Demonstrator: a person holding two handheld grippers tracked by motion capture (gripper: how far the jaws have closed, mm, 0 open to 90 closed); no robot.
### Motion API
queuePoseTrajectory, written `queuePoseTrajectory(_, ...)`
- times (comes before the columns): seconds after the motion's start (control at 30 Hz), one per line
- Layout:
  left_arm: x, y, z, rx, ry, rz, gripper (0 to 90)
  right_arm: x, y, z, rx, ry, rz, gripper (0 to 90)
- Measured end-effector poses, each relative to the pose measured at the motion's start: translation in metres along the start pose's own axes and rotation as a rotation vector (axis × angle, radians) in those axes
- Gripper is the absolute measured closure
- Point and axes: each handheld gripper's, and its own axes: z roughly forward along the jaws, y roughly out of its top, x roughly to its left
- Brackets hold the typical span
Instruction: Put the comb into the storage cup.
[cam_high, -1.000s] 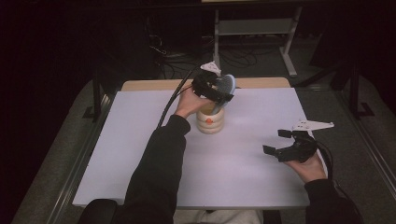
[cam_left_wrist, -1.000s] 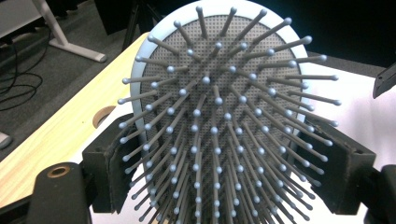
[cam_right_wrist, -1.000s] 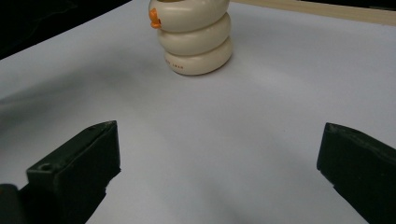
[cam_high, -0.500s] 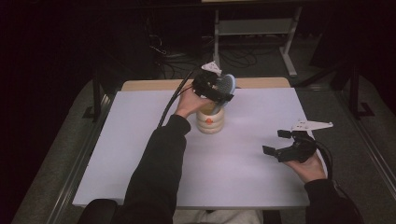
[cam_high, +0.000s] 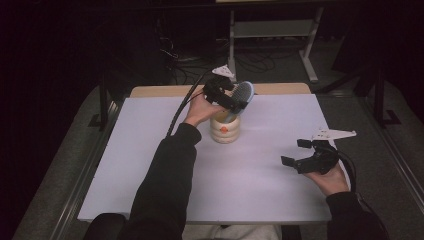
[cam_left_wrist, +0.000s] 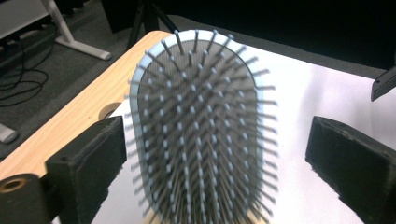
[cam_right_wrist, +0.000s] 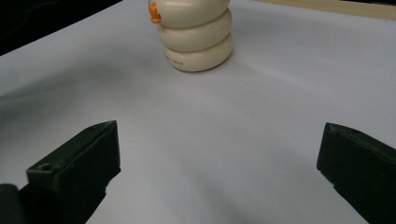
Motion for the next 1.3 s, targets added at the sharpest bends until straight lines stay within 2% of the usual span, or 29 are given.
queuePoseTrajectory(0.17,0.001,-0.006,-0.009,-0.009,0.004,-0.006,1.3,0.000,0.000,0.001,0.000,0.000,-0.002,0.0)
queuePoseTrajectory(0.27,0.000,-0.009,-0.017,-0.035,0.012,-0.022,0.0,0.000,0.000,0.001,0.001,-0.001,-0.002,0.0)
queuePoseTrajectory(0.33,-0.002,-0.012,-0.024,-0.052,0.032,-0.011,0.0,0.000,0.000,0.001,0.002,-0.001,-0.003,0.0)
queuePoseTrajectory(0.43,-0.002,-0.016,-0.035,-0.092,0.028,-0.028,0.0,0.000,0.000,0.001,0.002,-0.001,-0.003,0.0)
queuePoseTrajectory(0.63,-0.004,-0.024,-0.055,-0.126,0.043,-0.031,0.0,0.001,0.000,0.001,0.003,-0.003,-0.005,0.0)
queuePoseTrajectory(0.77,-0.006,-0.032,-0.066,-0.128,0.059,-0.022,0.0,0.001,0.000,0.001,0.005,-0.004,-0.009,0.0)
queuePoseTrajectory(1.2,-0.009,-0.066,-0.093,-0.152,0.073,-0.057,0.0,0.001,0.000,0.001,0.003,-0.004,-0.012,0.0)
queuePoseTrajectory(1.3,-0.011,-0.074,-0.100,-0.171,0.081,-0.063,0.0,0.002,0.000,0.000,0.002,-0.004,-0.011,0.0)
